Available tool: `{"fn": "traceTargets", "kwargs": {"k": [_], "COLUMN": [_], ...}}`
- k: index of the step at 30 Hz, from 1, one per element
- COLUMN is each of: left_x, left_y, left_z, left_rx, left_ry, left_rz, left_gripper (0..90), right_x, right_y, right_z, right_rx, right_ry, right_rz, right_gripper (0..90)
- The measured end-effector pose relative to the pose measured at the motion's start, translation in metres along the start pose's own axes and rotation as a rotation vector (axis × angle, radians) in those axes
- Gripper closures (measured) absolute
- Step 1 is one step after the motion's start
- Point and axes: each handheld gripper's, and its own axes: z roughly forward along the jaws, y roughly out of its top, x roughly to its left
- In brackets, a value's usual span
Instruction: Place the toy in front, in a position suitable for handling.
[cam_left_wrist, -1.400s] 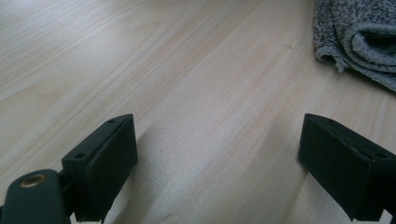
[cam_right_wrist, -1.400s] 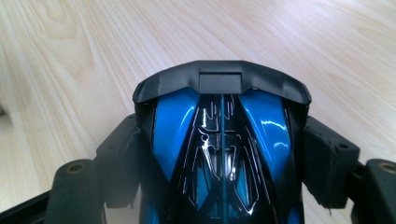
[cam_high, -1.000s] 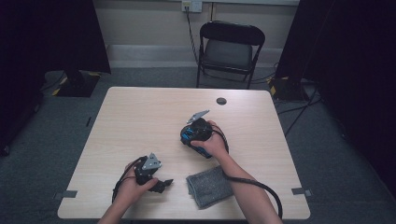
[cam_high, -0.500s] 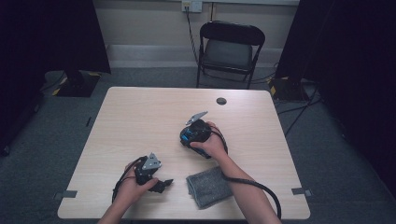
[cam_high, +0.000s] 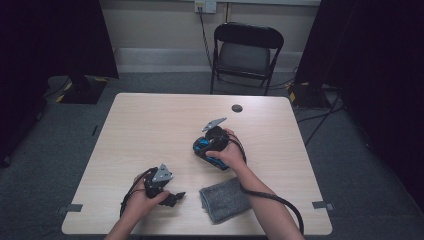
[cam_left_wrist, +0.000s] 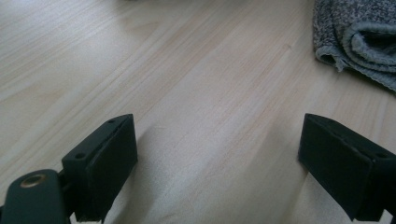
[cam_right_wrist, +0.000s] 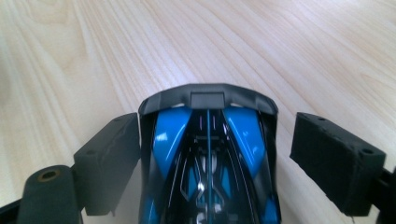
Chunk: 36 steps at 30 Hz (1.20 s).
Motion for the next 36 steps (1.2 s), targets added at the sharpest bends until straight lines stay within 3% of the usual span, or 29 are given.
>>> {"fn": "traceTargets", "kwargs": {"k": [9, 14, 18, 30, 36], "left_x": [0.0, 0.0, 0.0, -0.001, -0.001], "left_y": [0.0, 0.0, 0.0, 0.0, 0.0], "left_z": [0.0, 0.0, 0.0, 0.0, 0.0], "left_rx": [0.002, 0.0, 0.003, 0.001, 0.001], "left_ry": [0.008, 0.008, 0.013, 0.012, 0.016], "left_rz": [0.009, 0.009, 0.01, 0.002, -0.001], "left_gripper": [11.2, 11.2, 11.0, 10.8, 10.8], "right_x": [-0.001, -0.004, -0.005, -0.001, -0.002], "right_y": [-0.025, -0.042, -0.053, -0.075, -0.083], "right_z": [-0.027, -0.042, -0.05, -0.052, -0.05], "right_rx": [-0.024, -0.025, -0.042, -0.009, -0.027], "right_ry": [0.003, -0.02, -0.007, 0.012, 0.01], "right_rz": [0.03, 0.042, 0.064, 0.041, 0.032], "right_gripper": [14.1, 14.1, 14.0, 14.0, 15.2]}}
